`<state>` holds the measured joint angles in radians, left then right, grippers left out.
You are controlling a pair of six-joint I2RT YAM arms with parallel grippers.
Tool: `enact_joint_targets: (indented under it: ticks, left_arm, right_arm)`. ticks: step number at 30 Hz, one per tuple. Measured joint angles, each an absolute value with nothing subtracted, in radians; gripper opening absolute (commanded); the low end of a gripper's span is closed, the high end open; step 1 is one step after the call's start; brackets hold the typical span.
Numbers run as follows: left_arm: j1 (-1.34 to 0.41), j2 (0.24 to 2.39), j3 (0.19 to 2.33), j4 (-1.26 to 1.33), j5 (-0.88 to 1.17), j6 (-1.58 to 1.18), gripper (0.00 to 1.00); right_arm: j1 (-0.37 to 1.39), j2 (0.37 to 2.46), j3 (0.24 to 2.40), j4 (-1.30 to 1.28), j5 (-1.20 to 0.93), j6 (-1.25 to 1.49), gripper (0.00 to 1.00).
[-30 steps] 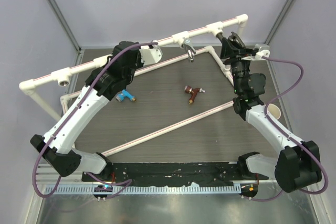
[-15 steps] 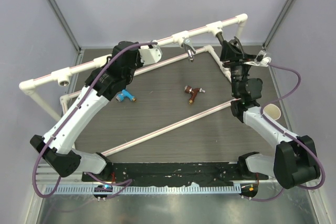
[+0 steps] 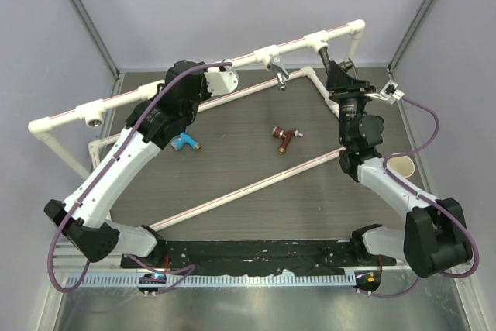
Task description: Install the water faucets
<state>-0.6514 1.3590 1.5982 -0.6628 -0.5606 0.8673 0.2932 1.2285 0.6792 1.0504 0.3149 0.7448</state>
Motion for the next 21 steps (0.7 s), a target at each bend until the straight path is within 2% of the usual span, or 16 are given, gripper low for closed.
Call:
enact_joint_targets:
  ticks: [6,13,21]
  left_arm:
    - [-0.649,1.359,1.596,-0.658,-0.561,0.868,0.0]
    - [-0.646,1.359,1.592,-0.648,-0.562,0.87,0.0]
    - [-0.644,1.359,1.591,-0.646,-0.562,0.871,0.0]
  right_arm:
    - [0.293,1.199,0.738,0.89,0.335,0.822,0.01]
    - [0.289,1.188,0.885,0.645,0.342,0.739,0.01]
    - [0.29,1.193,0.892,0.636,0.335,0.71,0.01]
